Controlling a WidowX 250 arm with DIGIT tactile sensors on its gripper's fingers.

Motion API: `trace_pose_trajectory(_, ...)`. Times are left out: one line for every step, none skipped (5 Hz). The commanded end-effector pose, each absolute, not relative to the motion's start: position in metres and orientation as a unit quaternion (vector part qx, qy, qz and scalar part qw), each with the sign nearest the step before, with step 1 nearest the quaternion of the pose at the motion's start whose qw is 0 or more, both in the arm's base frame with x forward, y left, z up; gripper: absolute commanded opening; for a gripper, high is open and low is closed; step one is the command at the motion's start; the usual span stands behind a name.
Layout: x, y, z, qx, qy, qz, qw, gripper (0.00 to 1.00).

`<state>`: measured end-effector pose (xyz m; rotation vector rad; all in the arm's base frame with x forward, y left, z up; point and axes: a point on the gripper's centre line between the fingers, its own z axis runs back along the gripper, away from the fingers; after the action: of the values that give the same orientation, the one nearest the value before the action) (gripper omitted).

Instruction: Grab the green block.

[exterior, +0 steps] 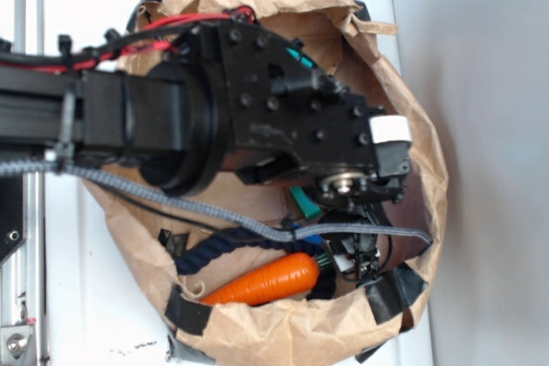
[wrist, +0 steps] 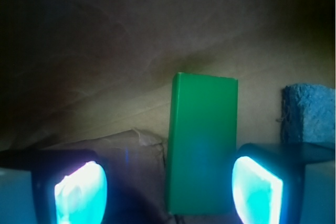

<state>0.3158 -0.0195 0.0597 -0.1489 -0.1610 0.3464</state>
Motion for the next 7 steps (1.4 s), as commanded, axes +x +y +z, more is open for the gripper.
trace_pose_trajectory(0.340, 0.000, 0.079, -0.059, -0.128, 0.190, 0.971, 1.00)
trace_pose_trajectory(0.341, 0.002, 0.069, -0.025, -0.148, 0.188, 0.971, 1.00)
trace_pose_trajectory(0.339, 0.003, 0.061, -0.023, -0.155, 0.176, 0.972, 1.00)
trace_pose_trajectory(0.336, 0.001, 0.052, -0.016, -0.161, 0.163, 0.973, 1.00)
trace_pose_trajectory(0.334, -0.003, 0.045, -0.009, -0.164, 0.166, 0.972, 0.92)
trace_pose_trajectory(0.336, -0.003, 0.046, -0.012, -0.158, 0.179, 0.971, 0.00)
trace_pose_trajectory(0.335, -0.003, 0.042, -0.016, -0.164, 0.189, 0.968, 0.00)
